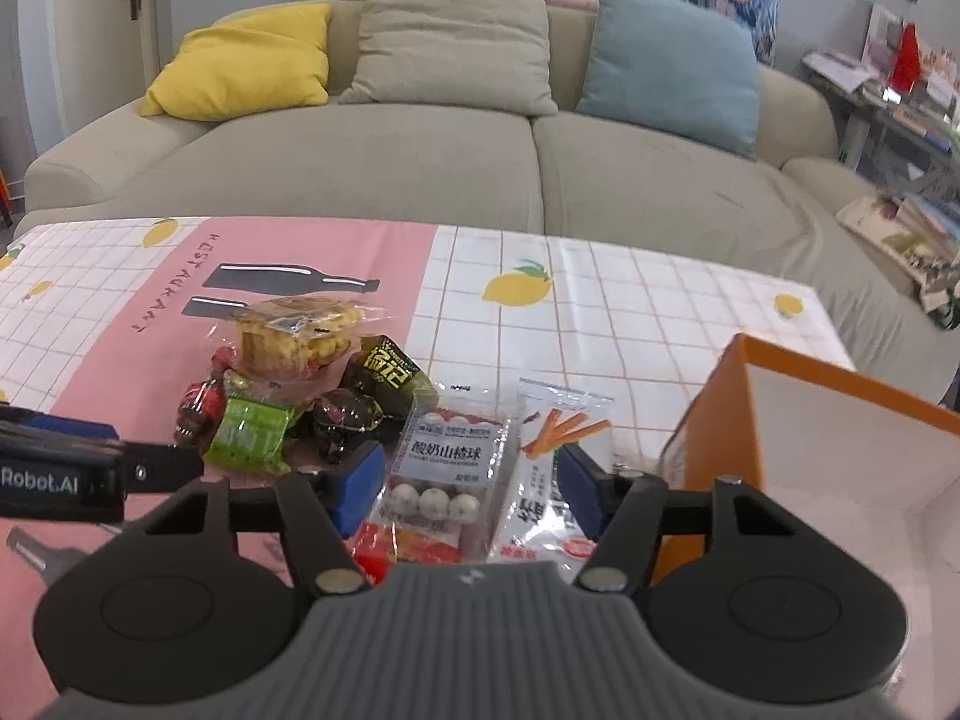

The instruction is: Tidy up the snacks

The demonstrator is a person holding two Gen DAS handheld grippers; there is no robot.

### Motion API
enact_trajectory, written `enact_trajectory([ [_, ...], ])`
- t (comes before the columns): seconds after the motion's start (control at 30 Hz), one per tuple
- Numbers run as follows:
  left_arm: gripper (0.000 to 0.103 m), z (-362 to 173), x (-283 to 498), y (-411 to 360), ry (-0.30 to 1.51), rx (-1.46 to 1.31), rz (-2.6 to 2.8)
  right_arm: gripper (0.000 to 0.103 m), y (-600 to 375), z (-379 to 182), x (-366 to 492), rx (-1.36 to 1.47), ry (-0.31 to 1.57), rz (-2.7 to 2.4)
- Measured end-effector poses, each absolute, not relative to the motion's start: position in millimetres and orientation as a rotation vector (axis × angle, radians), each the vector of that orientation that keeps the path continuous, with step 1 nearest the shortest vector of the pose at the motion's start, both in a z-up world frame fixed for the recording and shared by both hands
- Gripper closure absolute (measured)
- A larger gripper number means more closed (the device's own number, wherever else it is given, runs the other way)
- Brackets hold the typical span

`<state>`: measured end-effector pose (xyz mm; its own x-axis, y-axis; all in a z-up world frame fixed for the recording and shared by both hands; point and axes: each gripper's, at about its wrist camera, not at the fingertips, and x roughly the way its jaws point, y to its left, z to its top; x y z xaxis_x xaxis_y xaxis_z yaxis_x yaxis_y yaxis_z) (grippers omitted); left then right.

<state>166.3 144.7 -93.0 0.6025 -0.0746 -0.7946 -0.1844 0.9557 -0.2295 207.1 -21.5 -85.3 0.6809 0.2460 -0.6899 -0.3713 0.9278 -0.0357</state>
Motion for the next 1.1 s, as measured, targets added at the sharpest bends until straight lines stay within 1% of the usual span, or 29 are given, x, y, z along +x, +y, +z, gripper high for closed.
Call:
enact_trajectory([
  [0.17, 0.016, -92.2, 191.0, 148.4, 0.887, -0.293, 0.051, 0.04, -12.0, -92.8, 228.8, -0.167, 0.774, 0.354],
  [0.4, 0.016, -95.0, 238.9, 124.6, 0.869, -0.075, 0.01, 0.04, -10.6, -103.1, 253.2, -0.158, 0.826, 0.308],
  [0.43, 0.018, -97.8, 245.3, 122.3, 0.88, -0.047, 0.01, 0.04, -10.1, -103.5, 255.9, -0.165, 0.83, 0.306],
  [0.47, 0.022, -101.1, 251.5, 121.0, 0.895, -0.027, 0.014, 0.04, -9.7, -103.9, 258.4, -0.171, 0.833, 0.302],
  [0.53, 0.025, -107.3, 261.7, 120.4, 0.918, -0.015, 0.03, 0.04, -10.4, -103.0, 263.2, -0.173, 0.837, 0.299],
  [0.6, 0.032, -111.8, 268.8, 120.0, 0.935, -0.008, 0.031, 0.04, -13.7, -100.6, 267.4, -0.163, 0.842, 0.291],
  [0.63, 0.038, -113.7, 270.7, 118.3, 0.937, 0.006, 0.038, 0.039, -16.9, -98.8, 269.6, -0.146, 0.849, 0.29],
  [0.67, 0.049, -116.0, 272.3, 116.6, 0.944, 0.023, 0.048, 0.038, -21.0, -96.9, 272.2, -0.123, 0.86, 0.289],
  [0.7, 0.051, -118.0, 272.3, 115.6, 0.954, 0.032, 0.054, 0.038, -25.2, -95.3, 275.0, -0.098, 0.874, 0.289],
  [0.73, 0.056, -119.4, 271.6, 114.6, 0.955, 0.043, 0.063, 0.038, -28.5, -93.9, 277.4, -0.078, 0.886, 0.288],
  [0.8, 0.071, -120.3, 266.4, 113.7, 0.95, 0.056, 0.073, 0.038, -35.5, -91.1, 282.9, -0.053, 0.905, 0.294],
  [0.83, 0.076, -120.2, 262.6, 114.0, 0.948, 0.049, 0.074, 0.038, -37.6, -90.2, 285.1, -0.049, 0.914, 0.298],
  [0.9, 0.081, -118.7, 256.2, 114.1, 0.941, 0.055, 0.088, 0.038, -40.6, -89.8, 289.5, -0.042, 0.941, 0.307],
  [0.97, 0.088, -117.2, 247.1, 115.1, 0.937, 0.063, 0.102, 0.04, -37.9, -93.5, 291.0, -0.06, 0.981, 0.325],
  [1.1, 0.094, -107.7, 226.4, 118.3, 0.899, 0.047, 0.138, 0.04, -23.2, -106.2, 281.0, -0.201, 0.993, 0.295],
])
